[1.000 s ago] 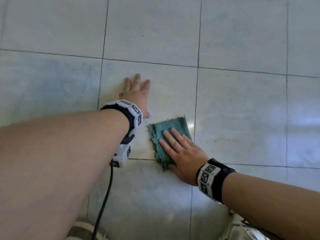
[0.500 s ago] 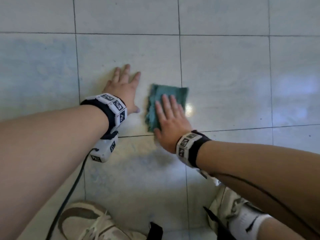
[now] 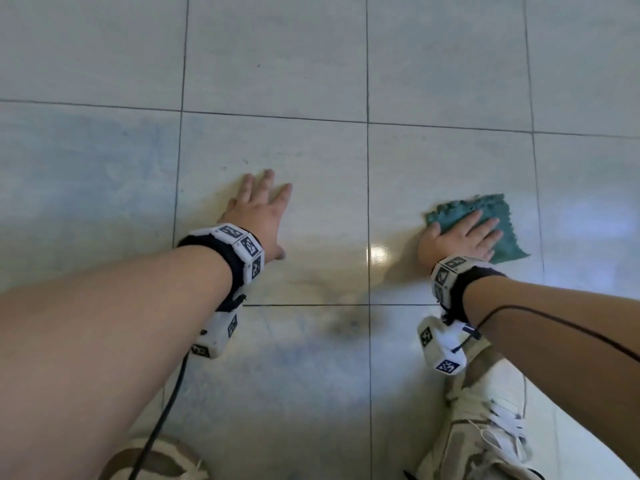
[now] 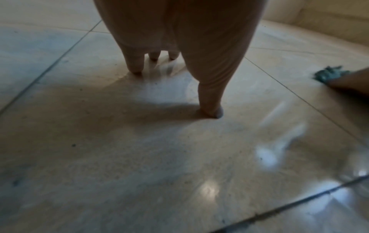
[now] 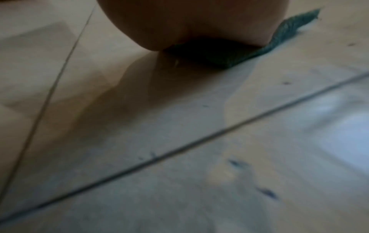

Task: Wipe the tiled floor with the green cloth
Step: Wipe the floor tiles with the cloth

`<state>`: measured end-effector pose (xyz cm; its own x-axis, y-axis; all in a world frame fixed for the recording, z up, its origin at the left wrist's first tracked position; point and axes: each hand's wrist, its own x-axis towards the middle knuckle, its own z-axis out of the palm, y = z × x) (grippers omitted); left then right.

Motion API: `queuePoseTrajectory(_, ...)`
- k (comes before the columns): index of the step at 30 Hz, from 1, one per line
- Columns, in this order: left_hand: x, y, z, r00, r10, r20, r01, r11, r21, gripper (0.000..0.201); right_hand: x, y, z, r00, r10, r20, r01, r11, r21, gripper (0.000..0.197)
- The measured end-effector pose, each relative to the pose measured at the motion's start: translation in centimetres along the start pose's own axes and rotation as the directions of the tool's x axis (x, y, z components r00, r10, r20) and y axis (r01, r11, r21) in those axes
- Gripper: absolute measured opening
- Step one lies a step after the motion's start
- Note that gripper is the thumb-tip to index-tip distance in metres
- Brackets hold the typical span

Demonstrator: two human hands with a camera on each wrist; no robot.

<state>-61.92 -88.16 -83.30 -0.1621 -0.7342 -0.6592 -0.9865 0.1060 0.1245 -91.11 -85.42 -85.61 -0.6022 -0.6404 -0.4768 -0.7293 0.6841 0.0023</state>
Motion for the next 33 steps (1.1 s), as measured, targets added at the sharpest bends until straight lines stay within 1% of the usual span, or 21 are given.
queuePoseTrajectory(2,0.0,-0.1,0.1,1.000,-0.001,-0.001,0.001,1.000,-0.013,0.115,-0.2,-3.2,0.4,0.980,-0.199,0.026,0.200,0.977,-0.069,0.082)
queuePoseTrajectory(4,0.2,-0.3,0.5,1.000,0.003,-0.020,-0.003,1.000,-0.024,0.117,-1.8,-7.2,1.1,0.887,-0.454,0.086,0.462,0.873,-0.156,0.084)
queuePoseTrajectory(5,0.2,-0.5,0.7,0.999,-0.004,-0.041,0.002,0.999,-0.041,0.117,-3.4,-9.2,1.7,0.813,-0.568,0.132,0.583,0.790,-0.192,0.085)
queuePoseTrajectory(7,0.0,-0.9,1.1,0.996,-0.022,-0.087,0.015,0.996,-0.090,0.119,-7.2,-12.0,3.5,0.617,-0.752,0.233,0.785,0.569,-0.243,0.084)
queuePoseTrajectory(9,-0.3,-1.4,1.5,0.995,-0.023,-0.098,0.015,0.997,-0.078,0.125,-10.0,-12.0,5.1,0.433,-0.838,0.333,0.894,0.352,-0.277,0.083)
queuePoseTrajectory(11,-0.6,-1.7,1.8,0.997,-0.001,-0.071,-0.001,1.000,-0.028,0.129,-10.0,-10.4,5.0,0.343,-0.857,0.383,0.924,0.236,-0.300,0.082)
queuePoseTrajectory(12,-0.8,-1.9,1.9,0.998,0.005,-0.064,-0.006,1.000,-0.020,0.128,-9.2,-9.6,4.7,0.326,-0.862,0.389,0.926,0.207,-0.315,0.084)
queuePoseTrajectory(13,-0.9,-2.1,1.9,0.998,0.005,-0.063,-0.006,1.000,-0.015,0.127,-8.3,-9.0,4.3,0.333,-0.858,0.390,0.919,0.202,-0.340,0.085)
queuePoseTrajectory(14,-1.1,-2.3,1.8,0.998,0.004,-0.064,-0.005,1.000,-0.011,0.125,-7.5,-8.6,3.9,0.364,-0.850,0.382,0.905,0.225,-0.361,0.085)
queuePoseTrajectory(16,-1.4,-2.5,1.8,0.997,-0.003,-0.079,0.001,1.000,-0.023,0.122,-6.6,-8.7,3.4,0.464,-0.817,0.341,0.865,0.335,-0.374,0.084)
queuePoseTrajectory(18,-1.5,-3.1,1.9,0.996,-0.024,-0.088,0.020,0.999,-0.048,0.120,-6.6,-10.4,3.2,0.542,-0.788,0.292,0.827,0.437,-0.354,0.084)
queuePoseTrajectory(20,-1.7,-3.8,1.9,0.996,-0.041,-0.085,0.035,0.997,-0.069,0.118,-6.6,-13.0,3.4,0.597,-0.759,0.259,0.794,0.512,-0.329,0.084)
queuePoseTrajectory(22,-1.9,-4.5,1.9,0.996,-0.033,-0.087,0.026,0.996,-0.088,0.116,-6.4,-15.9,3.6,0.610,-0.755,0.242,0.785,0.533,-0.316,0.084)
queuePoseTrajectory(24,-2.2,-4.9,2.0,0.995,-0.028,-0.099,0.017,0.994,-0.104,0.116,-6.4,-18.8,3.7,0.570,-0.786,0.240,0.812,0.494,-0.312,0.083)
queuePoseTrajectory(25,-2.4,-5.1,2.0,0.993,-0.032,-0.110,0.019,0.993,-0.120,0.116,-6.7,-20.1,3.8,0.530,-0.811,0.248,0.837,0.452,-0.308,0.083)
queuePoseTrajectory(26,-2.8,-5.3,2.0,0.992,-0.047,-0.121,0.028,0.988,-0.155,0.117,-7.2,-21.2,3.9,0.474,-0.839,0.266,0.867,0.393,-0.306,0.081)
queuePoseTrajectory(28,-3.3,-6.1,1.8,0.980,-0.097,-0.175,0.052,0.968,-0.245,0.113,-8.6,-22.8,4.3,0.322,-0.885,0.336,0.925,0.218,-0.312,0.078)
queuePoseTrajectory(30,-4.0,-7.2,1.2,0.946,-0.155,-0.285,0.066,0.953,-0.297,0.100,-9.9,-23.3,4.6,0.155,-0.884,0.440,0.954,0.018,-0.300,0.080)
queuePoseTrajectory(31,-4.2,-7.7,0.8,0.923,-0.173,-0.344,0.067,0.952,-0.298,0.092,-10.1,-23.3,4.7,0.093,-0.873,0.479,0.962,-0.046,-0.270,0.081)
queuePoseTrajectory(32,-4.1,-8.2,0.4,0.906,-0.169,-0.388,0.056,0.957,-0.284,0.085,-10.0,-23.2,4.6,0.058,-0.869,0.491,0.971,-0.064,-0.230,0.082)
queuePoseTrajectory(33,-3.9,-8.5,0.0,0.902,-0.143,-0.407,0.037,0.965,-0.258,0.079,-9.8,-22.9,4.2,0.062,-0.886,0.460,0.983,-0.026,-0.182,0.081)
